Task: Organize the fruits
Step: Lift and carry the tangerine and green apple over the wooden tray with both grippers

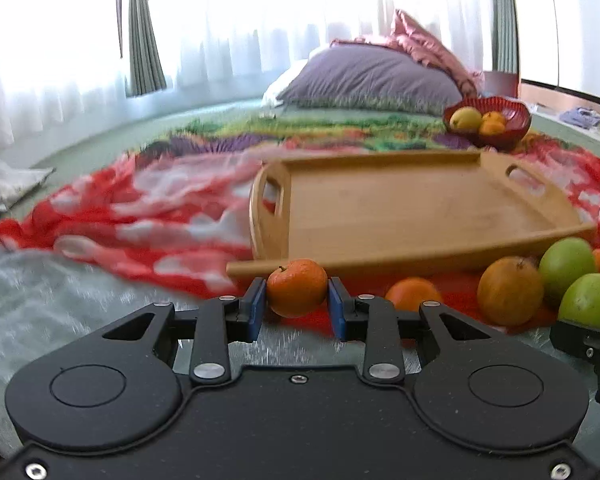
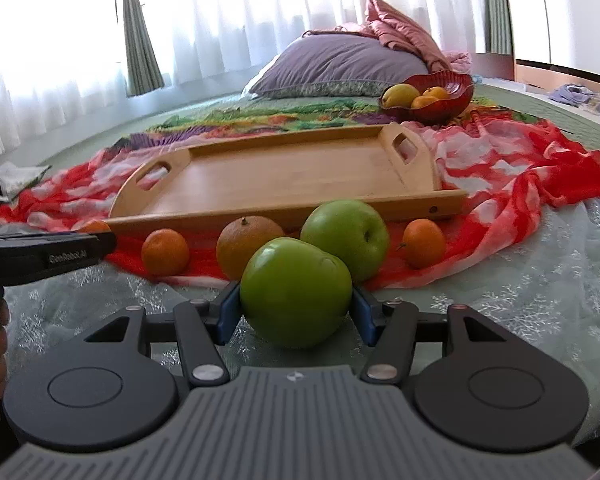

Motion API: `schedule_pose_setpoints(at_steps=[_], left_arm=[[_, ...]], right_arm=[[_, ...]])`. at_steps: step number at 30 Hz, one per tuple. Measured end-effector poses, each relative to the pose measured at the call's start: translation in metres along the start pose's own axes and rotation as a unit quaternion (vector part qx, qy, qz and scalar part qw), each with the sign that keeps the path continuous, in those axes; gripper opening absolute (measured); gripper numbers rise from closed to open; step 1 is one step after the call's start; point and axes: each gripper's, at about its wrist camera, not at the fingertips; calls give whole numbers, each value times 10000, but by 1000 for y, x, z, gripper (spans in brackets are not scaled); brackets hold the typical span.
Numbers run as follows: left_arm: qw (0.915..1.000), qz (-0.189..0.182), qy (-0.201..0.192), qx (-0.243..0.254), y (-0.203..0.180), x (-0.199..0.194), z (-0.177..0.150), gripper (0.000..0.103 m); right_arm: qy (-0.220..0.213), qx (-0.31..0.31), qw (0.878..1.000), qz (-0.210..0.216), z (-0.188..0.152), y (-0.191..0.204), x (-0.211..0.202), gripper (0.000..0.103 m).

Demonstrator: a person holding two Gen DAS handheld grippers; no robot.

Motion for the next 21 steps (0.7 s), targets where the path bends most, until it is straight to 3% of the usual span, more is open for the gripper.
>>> schedule_pose_setpoints(at_steps=[13,21], left_arm=[[9996,-289,62,-3,3,4,38,31],[9973,-598,404,-148,13,40,74,31]], right_arm=[[-629,64,9979,166,46,-2,-25,60],[-278,242,9992,146,101,-20,19,60]])
Point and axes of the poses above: each gripper's, at about its wrist camera, not at the fingertips, and x roughly the way its jaws point, y to its left, z to its top, and after that the axes turned 10 degrees about x, right-handed
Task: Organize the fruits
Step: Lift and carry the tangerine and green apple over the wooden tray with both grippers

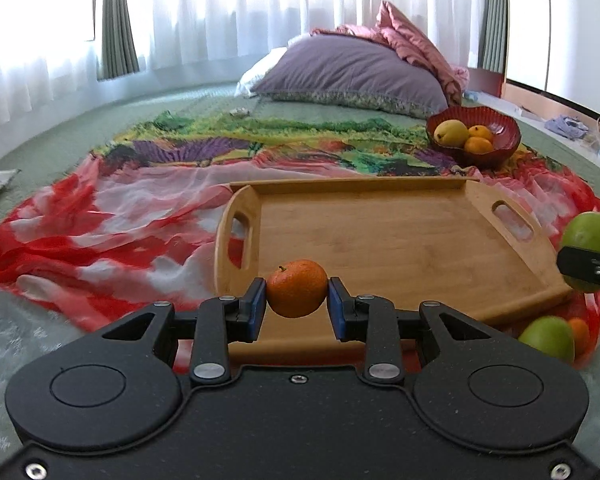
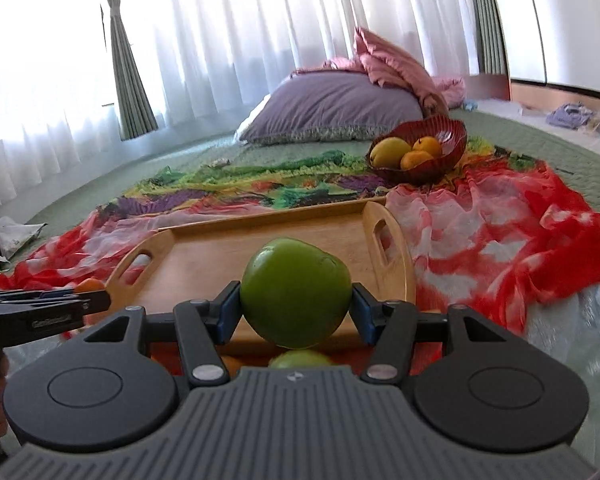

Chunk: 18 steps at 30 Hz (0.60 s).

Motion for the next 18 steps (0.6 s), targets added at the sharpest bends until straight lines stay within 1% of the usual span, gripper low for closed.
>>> schedule_pose_setpoints(at_steps=[3,5,7,10,13,18], left_arm=[[9995,-221,202,-54,4,18,14,31],[9984,-376,414,-77,6,36,23,31],[9970,-447,612,-135,6,52,28,31],[9955,-406,849,-91,4,73,32,31],[9939,-355,1039,-38,-1,88,31,31],[9933,-324,1108,3,-7,98,30,31]], right_arm=[[244,13,9997,-12,15,-6,24,60],[453,2,9990,13,26,-8,43,60],[668,6,9978,31,34,-10,60,60],[1012,67,9948,-14,40,-14,85,60],[1243,70,9922,-100,40,-17,101,60],[1453,34,9890,-276,35,-19,116,60]])
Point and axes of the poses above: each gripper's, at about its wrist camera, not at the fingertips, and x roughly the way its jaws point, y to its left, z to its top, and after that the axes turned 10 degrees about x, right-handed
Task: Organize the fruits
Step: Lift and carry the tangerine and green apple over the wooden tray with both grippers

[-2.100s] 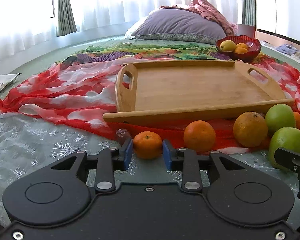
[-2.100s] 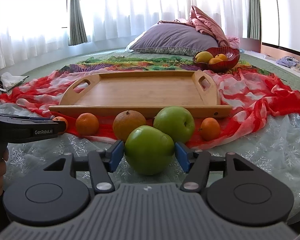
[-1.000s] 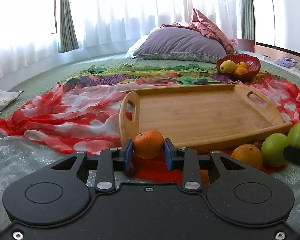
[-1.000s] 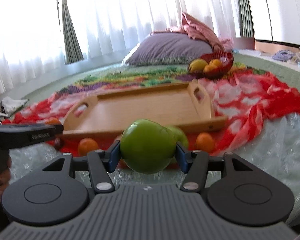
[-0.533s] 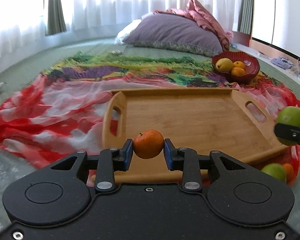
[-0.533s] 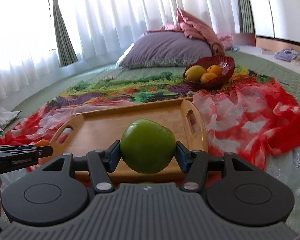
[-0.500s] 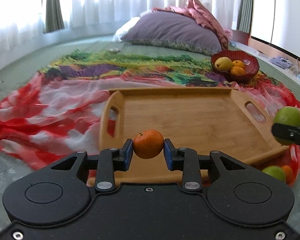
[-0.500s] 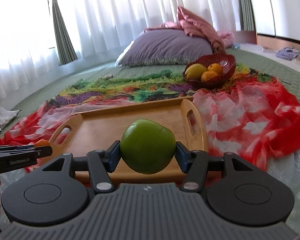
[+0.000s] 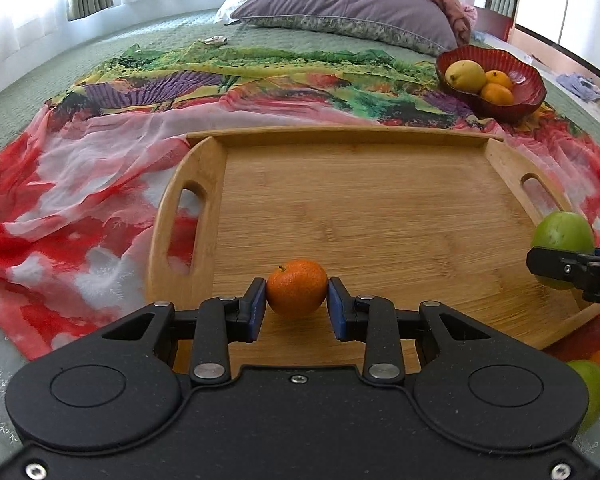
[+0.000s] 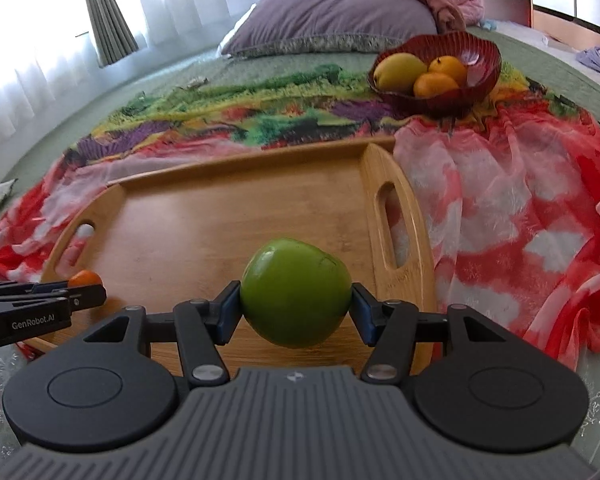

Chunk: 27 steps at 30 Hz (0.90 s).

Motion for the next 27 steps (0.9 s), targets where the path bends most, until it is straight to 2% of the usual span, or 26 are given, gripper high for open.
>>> schedule_pose_setpoints(at_steps=[27], left_arm=[[9998,73,-43,183,-8,5,2,31]], right_arm=[[100,-152,9998,-108,-4,0,9,60]])
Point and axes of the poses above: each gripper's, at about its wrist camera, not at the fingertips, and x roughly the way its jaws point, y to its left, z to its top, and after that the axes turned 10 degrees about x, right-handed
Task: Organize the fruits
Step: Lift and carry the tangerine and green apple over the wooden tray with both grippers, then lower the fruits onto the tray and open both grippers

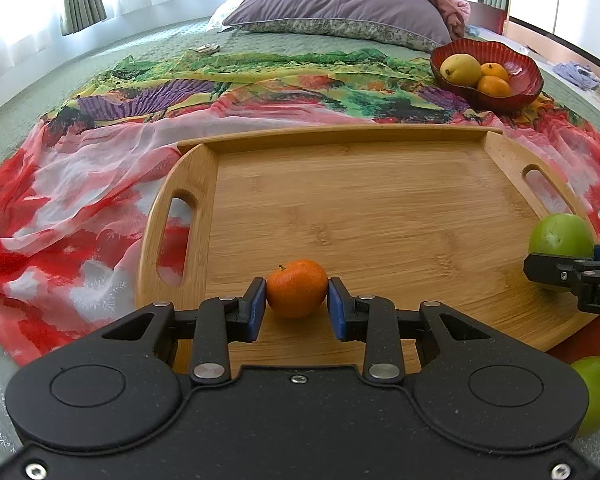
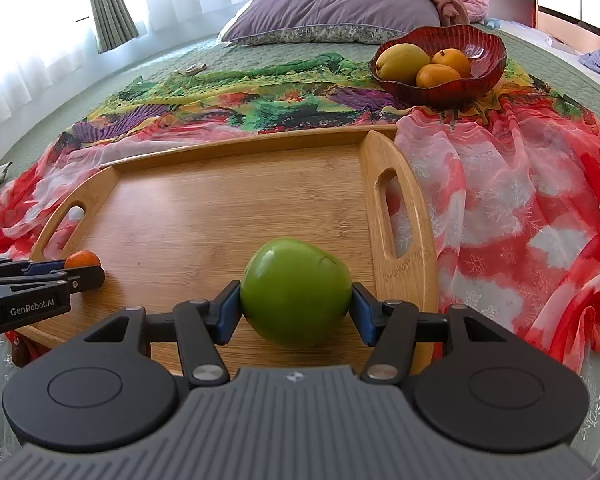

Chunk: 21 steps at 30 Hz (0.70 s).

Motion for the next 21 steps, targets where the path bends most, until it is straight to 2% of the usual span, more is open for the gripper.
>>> schedule_pose_setpoints(at_steps=[7,10,15,18,21], left_arm=[[10000,3,0,-9,-1,0,-1,32],[10000,-6,14,-8,0,0,0,33],[9999,31,-79,130,-1,-3,-6,57],[9996,66,-145,227,-3,-7,-10,64],[9995,9,-207,230,-4,-14,-15,65]], right_arm=[[7,-38,10000,-6,-1,2,0,61],[4,-34,10000,-8,-1,2,-1,68],[-33,-164,9999,-27,-8,3,-3,79],[-58,-233,9997,-12,-14,2,-7,83],[-124,-274,9995,32,-17,0,-14,87]])
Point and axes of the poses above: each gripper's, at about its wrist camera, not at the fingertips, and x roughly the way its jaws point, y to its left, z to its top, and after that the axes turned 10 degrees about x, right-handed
